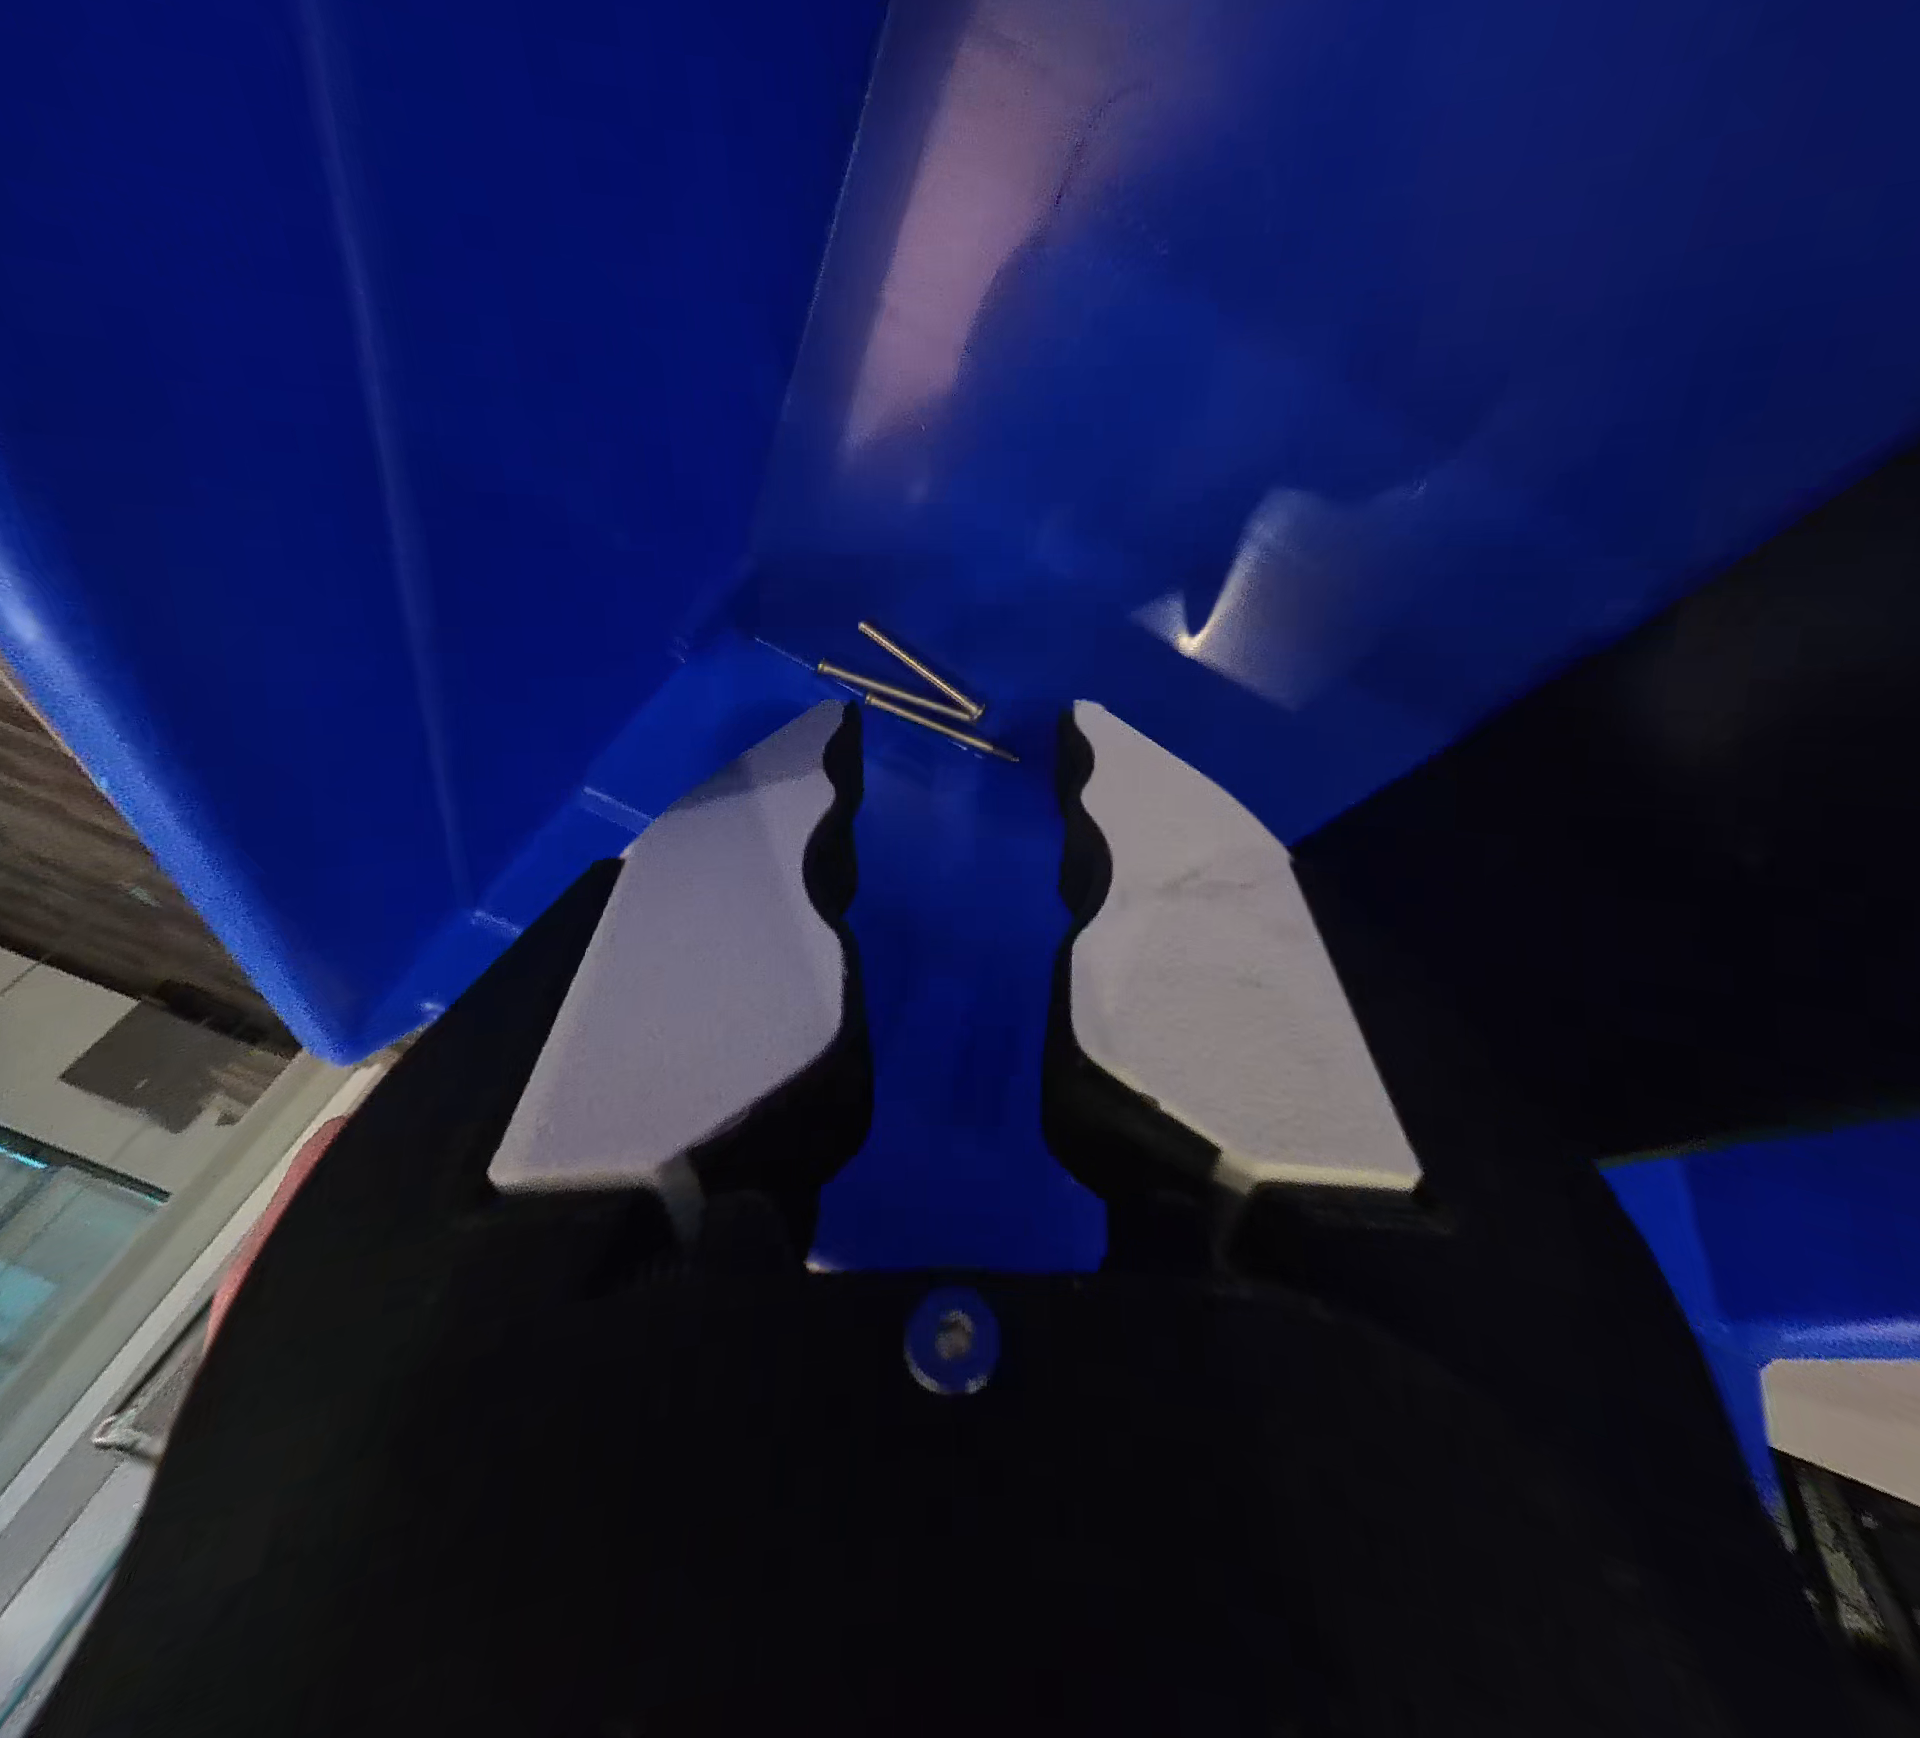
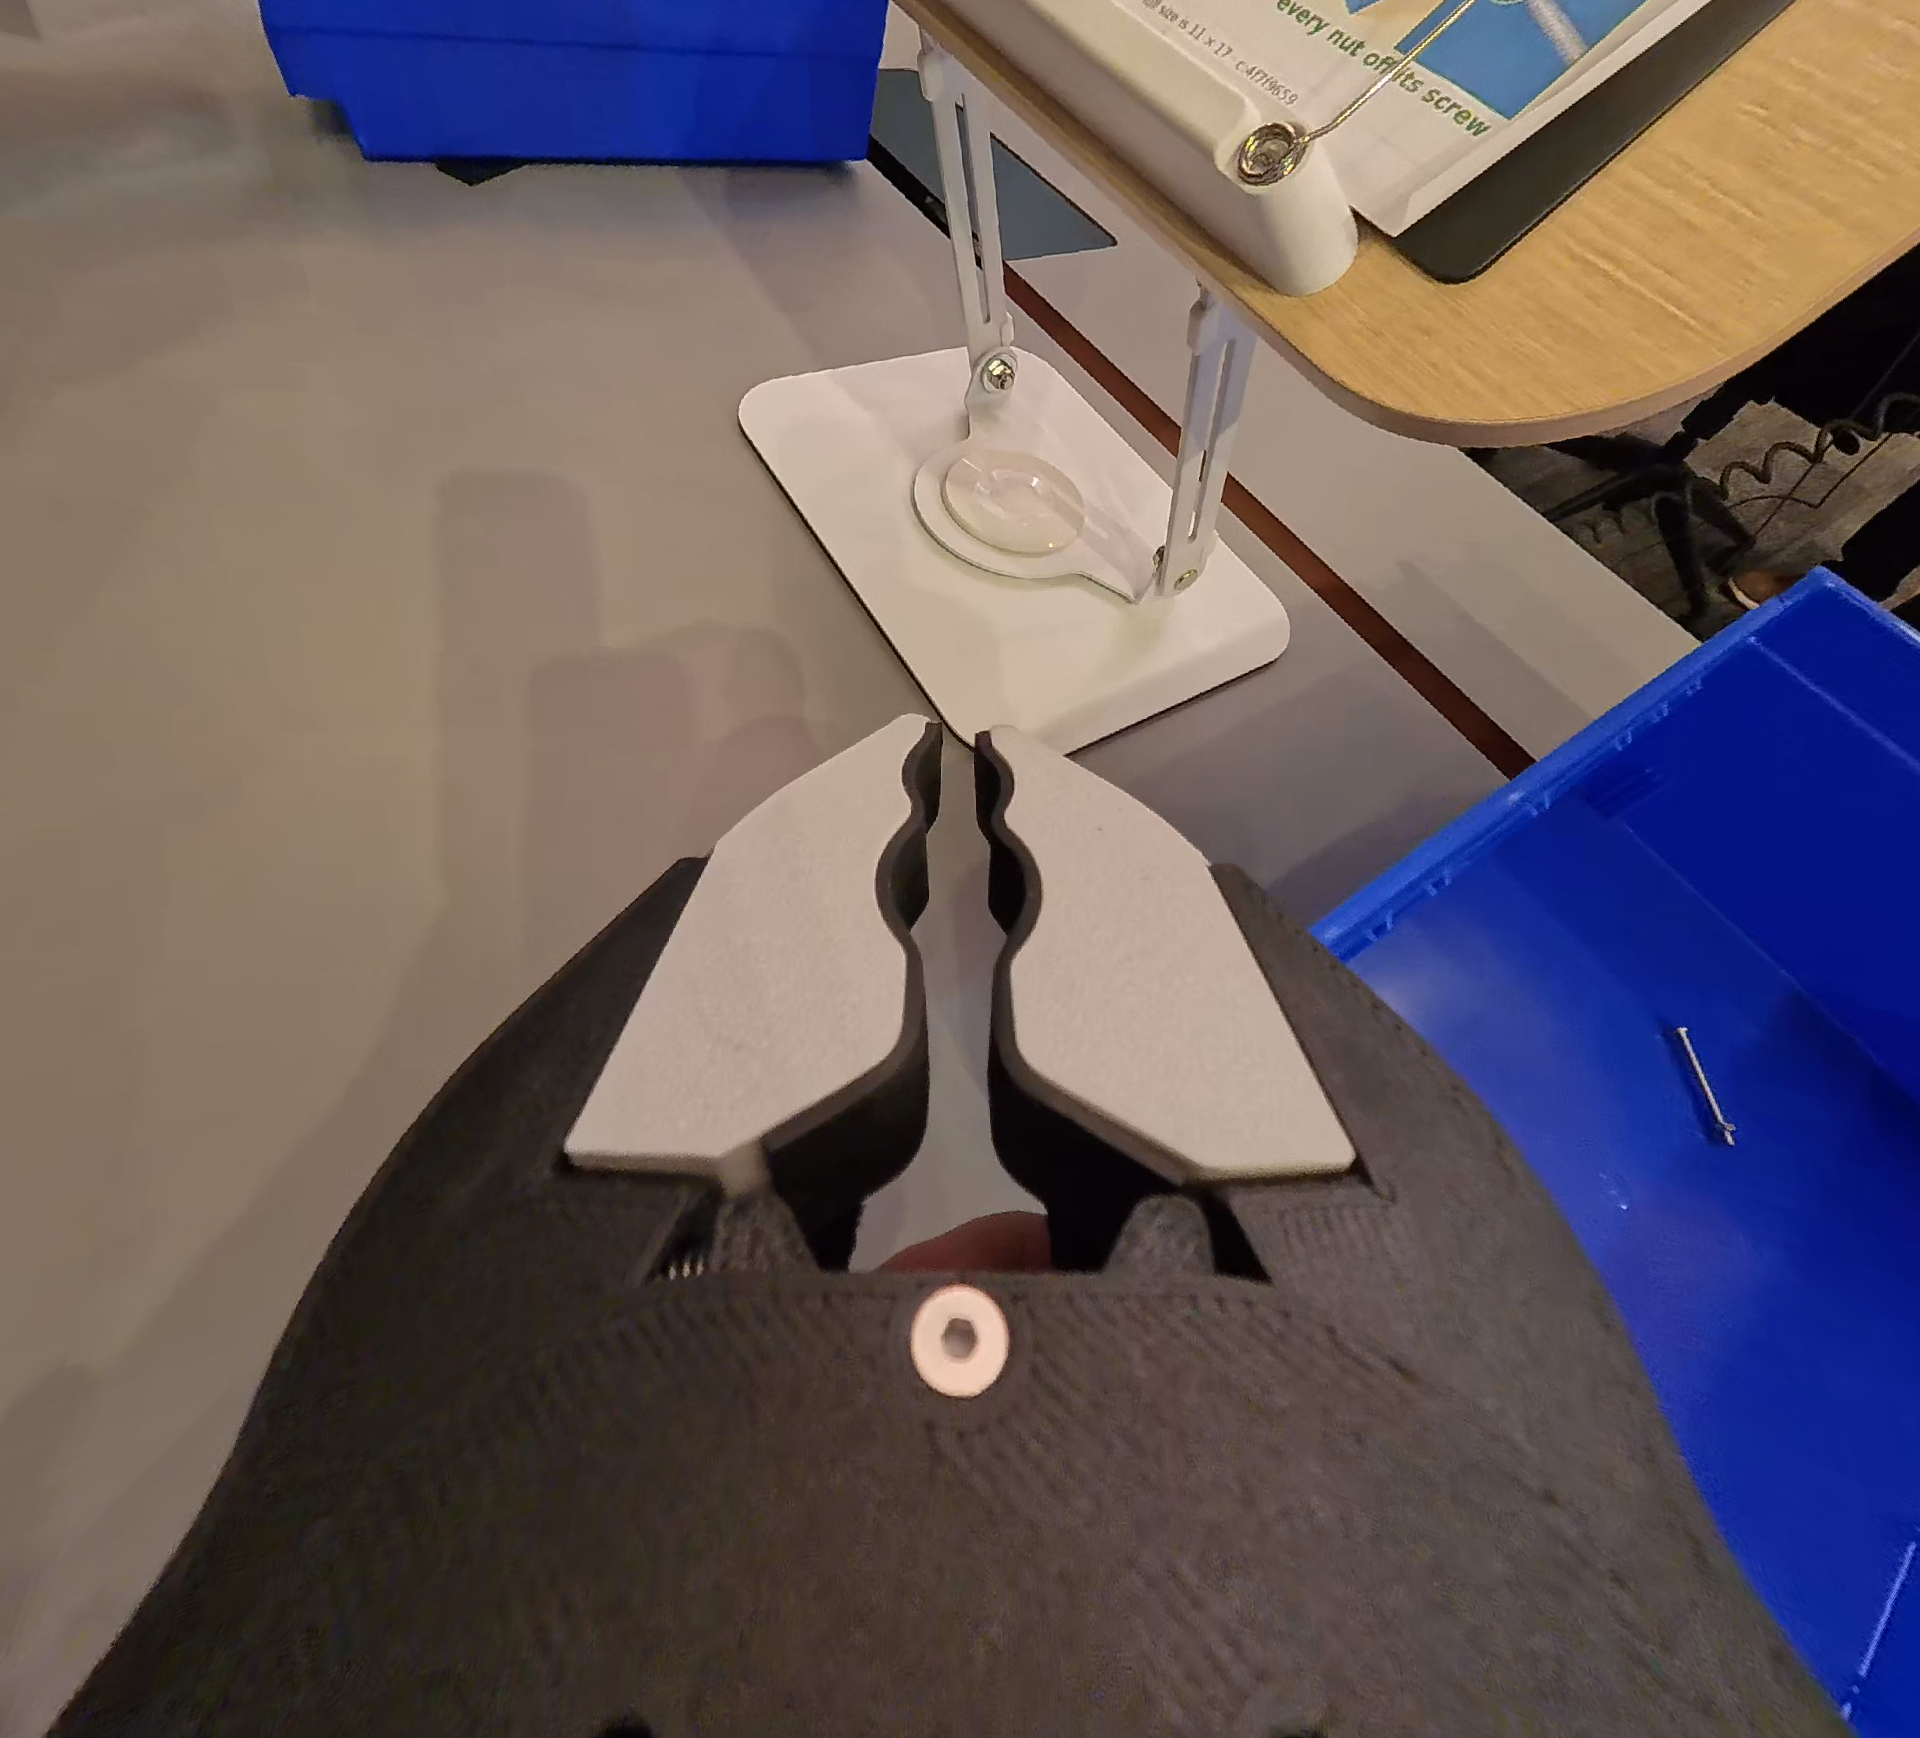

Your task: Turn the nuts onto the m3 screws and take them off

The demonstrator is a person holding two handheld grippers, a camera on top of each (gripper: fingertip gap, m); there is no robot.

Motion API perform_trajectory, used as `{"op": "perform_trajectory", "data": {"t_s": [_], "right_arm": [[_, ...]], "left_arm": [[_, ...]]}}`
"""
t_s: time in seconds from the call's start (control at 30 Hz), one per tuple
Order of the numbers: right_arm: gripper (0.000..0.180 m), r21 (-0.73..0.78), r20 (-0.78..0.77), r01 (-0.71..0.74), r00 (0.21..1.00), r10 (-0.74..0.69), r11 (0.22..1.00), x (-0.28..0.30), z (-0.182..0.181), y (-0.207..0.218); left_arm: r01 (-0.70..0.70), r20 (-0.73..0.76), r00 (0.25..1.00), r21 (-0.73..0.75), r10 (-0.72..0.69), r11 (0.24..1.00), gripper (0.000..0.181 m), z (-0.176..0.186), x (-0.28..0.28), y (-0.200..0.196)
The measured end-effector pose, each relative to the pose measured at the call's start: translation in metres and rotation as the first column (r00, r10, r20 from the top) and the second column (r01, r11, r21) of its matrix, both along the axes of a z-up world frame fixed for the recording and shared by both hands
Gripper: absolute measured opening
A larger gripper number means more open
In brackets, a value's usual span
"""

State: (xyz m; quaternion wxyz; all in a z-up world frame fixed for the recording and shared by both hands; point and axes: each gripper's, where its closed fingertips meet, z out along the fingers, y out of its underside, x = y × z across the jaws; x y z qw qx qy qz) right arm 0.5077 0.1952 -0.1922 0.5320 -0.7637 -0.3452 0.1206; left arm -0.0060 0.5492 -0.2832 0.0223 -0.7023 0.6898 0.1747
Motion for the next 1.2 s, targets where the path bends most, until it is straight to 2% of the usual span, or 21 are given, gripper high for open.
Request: {"op": "perform_trajectory", "data": {"t_s": [0.3, 0.4, 0.63, 0.9, 1.07, 1.13, 1.2], "right_arm": [[0.006, -0.007, 0.002, -0.001, 1.0, 0.001, 1.0, 0.0, -0.003, 0.001], [0.006, -0.011, 0.0, -0.001, 1.0, 0.001, 1.0, 0.0, -0.004, 0.001], [0.006, -0.012, 0.0, -0.005, 1.0, 0.005, 1.0, 0.0, -0.005, 0.001], [0.006, -0.011, -0.01, -0.007, 1.0, 0.007, 1.0, 0.0, -0.003, 0.001], [0.006, -0.013, -0.009, -0.01, 1.0, 0.01, 1.0, 0.0, -0.004, 0.001], [0.006, -0.013, -0.009, -0.008, 1.0, 0.008, 1.0, 0.0, -0.004, 0.001], [0.006, -0.014, -0.011, -0.007, 1.0, 0.007, 1.0, 0.001, -0.004, 0.001]], "left_arm": [[-0.037, -0.06, 0.998, -0.103, 0.031, 0.994, 0.035, -0.014, -0.004, -0.004], [-0.024, -0.115, 0.993, -0.06, 0.017, 0.998, 0.034, -0.012, -0.011, 0.004], [-0.116, -0.138, 0.984, 0.003, 0.115, 0.993, 0.03, -0.017, -0.019, 0.012], [-0.199, -0.119, 0.975, -0.081, 0.189, 0.977, 0.015, -0.022, -0.022, 0.004], [-0.196, -0.11, 0.976, -0.086, 0.186, 0.977, 0.015, -0.021, -0.021, 0.003], [-0.21, -0.095, 0.975, -0.098, 0.2, 0.973, 0.022, -0.02, -0.019, 0.0], [-0.198, -0.122, 0.974, -0.053, 0.19, 0.979, 0.019, -0.016, -0.022, 0.002]]}}
